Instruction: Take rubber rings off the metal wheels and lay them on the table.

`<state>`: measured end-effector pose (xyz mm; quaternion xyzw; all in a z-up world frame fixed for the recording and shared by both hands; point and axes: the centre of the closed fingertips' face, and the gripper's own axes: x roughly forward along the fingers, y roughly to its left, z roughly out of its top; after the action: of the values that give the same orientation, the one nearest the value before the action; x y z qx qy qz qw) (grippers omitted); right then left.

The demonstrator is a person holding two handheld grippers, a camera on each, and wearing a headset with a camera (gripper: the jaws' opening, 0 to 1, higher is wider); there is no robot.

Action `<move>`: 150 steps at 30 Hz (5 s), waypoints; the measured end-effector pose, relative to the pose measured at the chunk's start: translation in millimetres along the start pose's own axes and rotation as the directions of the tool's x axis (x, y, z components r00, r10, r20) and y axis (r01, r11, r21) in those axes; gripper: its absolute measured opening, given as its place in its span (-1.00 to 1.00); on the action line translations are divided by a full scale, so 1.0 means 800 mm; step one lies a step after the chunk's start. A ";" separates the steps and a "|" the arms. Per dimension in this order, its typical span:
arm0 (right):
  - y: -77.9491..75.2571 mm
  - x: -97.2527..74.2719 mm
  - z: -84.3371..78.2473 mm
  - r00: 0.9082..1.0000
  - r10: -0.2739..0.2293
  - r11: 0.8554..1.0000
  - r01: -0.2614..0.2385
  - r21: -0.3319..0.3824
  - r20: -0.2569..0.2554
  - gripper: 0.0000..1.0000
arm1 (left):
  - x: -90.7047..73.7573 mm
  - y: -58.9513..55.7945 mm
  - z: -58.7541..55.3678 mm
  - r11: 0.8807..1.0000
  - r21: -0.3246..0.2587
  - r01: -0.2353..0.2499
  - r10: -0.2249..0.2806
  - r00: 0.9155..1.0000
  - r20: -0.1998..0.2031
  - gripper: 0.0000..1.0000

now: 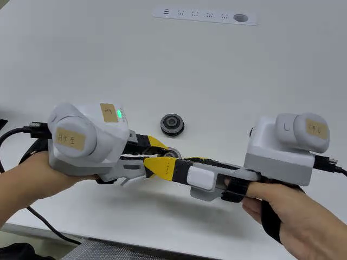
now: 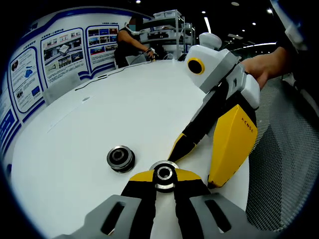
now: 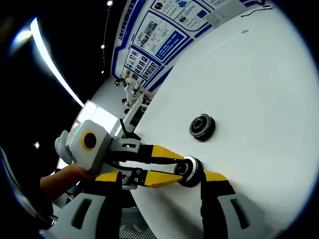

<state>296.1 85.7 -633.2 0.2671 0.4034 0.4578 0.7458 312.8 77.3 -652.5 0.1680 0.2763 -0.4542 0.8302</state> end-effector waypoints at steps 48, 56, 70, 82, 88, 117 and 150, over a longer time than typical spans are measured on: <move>-0.002 -0.004 0.004 0.999 0.007 0.995 -0.012 0.100 0.049 0.19 | 0.000 -0.001 0.001 1.000 -0.017 -0.005 0.005 1.000 0.011 -0.75; -0.007 -0.006 0.007 0.998 0.005 0.991 -0.014 0.134 0.064 0.10 | 0.000 -0.002 0.001 1.000 -0.023 -0.006 0.006 1.000 0.016 -0.75; -0.037 -0.007 0.006 0.997 -0.065 0.980 0.055 0.190 0.049 -0.46 | 0.000 0.000 0.000 1.000 -0.023 -0.006 0.006 1.000 0.013 -0.74; -0.050 -0.009 0.008 0.995 -0.094 0.974 0.085 0.210 0.036 -0.84 | 0.000 -0.001 0.001 1.000 -0.023 -0.005 0.005 1.000 0.013 -0.74; -0.052 -0.008 0.003 0.994 -0.110 0.977 0.104 0.189 0.023 -0.89 | 0.000 -0.001 0.001 1.000 -0.025 -0.004 0.005 1.000 0.015 -0.75; -0.048 -0.011 0.003 0.992 -0.121 0.977 0.116 0.176 0.020 -0.98 | -0.001 -0.002 0.001 1.000 -0.028 -0.005 0.006 1.000 0.018 -0.75; -0.029 0.003 0.010 0.996 -0.083 0.985 0.080 0.152 0.013 -0.99 | -0.001 -0.003 0.002 1.000 -0.025 -0.011 0.011 1.000 0.018 -0.75</move>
<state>314.2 77.5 -648.0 0.3107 0.4404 0.3922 0.7454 311.2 76.1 -651.2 0.1551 0.2737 -0.4475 0.8371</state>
